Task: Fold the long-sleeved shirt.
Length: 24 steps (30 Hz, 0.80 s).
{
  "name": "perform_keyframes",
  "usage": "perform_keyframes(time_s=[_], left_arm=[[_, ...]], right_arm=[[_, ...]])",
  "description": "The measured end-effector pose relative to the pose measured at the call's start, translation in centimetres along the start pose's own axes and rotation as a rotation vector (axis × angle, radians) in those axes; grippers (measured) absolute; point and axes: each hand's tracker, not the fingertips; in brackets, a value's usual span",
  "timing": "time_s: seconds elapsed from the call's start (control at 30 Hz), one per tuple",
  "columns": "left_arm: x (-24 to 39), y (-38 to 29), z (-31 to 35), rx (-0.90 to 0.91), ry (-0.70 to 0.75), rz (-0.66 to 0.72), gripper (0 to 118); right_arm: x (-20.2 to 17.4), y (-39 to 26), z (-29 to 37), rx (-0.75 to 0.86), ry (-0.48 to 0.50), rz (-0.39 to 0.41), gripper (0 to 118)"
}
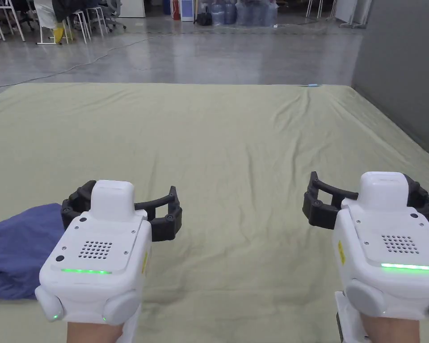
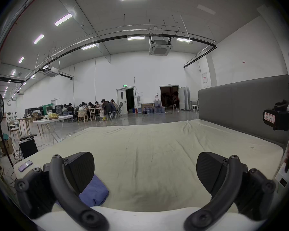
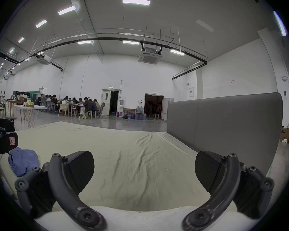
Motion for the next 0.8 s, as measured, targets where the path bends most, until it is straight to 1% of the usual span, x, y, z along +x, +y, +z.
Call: perform_keyframes(time_s=[0.63, 0.8], left_arm=[[0.26, -0.02, 0.16, 0.005, 0.006, 0.005, 118], [0.35, -0.21, 0.20, -0.003, 0.008, -0.015, 118]], right_arm=[[0.21, -0.24, 0.03, -0.006, -0.004, -0.011, 118], [0.04, -0.34, 0.05, -0.005, -0.004, -0.015, 118]])
